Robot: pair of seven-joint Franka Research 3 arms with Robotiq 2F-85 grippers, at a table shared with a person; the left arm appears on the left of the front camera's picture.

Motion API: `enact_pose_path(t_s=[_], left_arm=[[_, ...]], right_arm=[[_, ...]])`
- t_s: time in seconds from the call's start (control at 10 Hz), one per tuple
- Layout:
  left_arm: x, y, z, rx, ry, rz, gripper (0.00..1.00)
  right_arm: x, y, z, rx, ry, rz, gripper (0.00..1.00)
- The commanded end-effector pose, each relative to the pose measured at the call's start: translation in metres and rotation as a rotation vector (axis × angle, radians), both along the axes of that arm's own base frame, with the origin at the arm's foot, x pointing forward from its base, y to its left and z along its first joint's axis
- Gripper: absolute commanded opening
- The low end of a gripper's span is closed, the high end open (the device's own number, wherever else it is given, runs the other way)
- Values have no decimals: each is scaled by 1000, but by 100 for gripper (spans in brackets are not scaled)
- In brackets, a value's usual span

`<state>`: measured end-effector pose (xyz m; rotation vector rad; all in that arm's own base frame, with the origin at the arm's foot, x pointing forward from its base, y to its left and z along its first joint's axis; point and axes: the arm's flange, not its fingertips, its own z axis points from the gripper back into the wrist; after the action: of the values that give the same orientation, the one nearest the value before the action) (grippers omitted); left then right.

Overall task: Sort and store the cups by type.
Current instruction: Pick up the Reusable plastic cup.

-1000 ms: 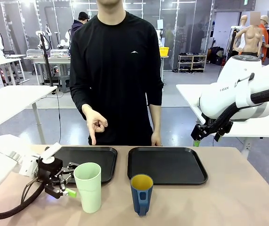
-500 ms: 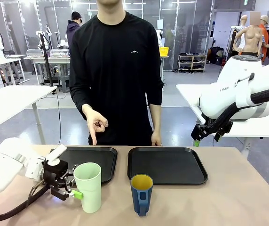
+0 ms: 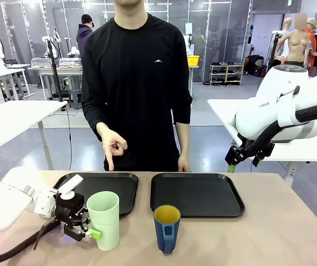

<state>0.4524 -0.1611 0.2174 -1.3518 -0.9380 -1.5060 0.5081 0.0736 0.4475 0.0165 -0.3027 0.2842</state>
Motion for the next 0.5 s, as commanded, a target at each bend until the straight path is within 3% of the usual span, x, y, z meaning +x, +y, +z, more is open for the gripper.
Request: enact_pose_path(t_s=[0.0,0.4], left_arm=[[3,-4,-6,-63,-27,-1,100],[5,-9,-10,-76,-24,-25,100]], right_arm=[[-1,0,0,5,-10,-2,100],[-1,0,0,5,-10,-2,100]])
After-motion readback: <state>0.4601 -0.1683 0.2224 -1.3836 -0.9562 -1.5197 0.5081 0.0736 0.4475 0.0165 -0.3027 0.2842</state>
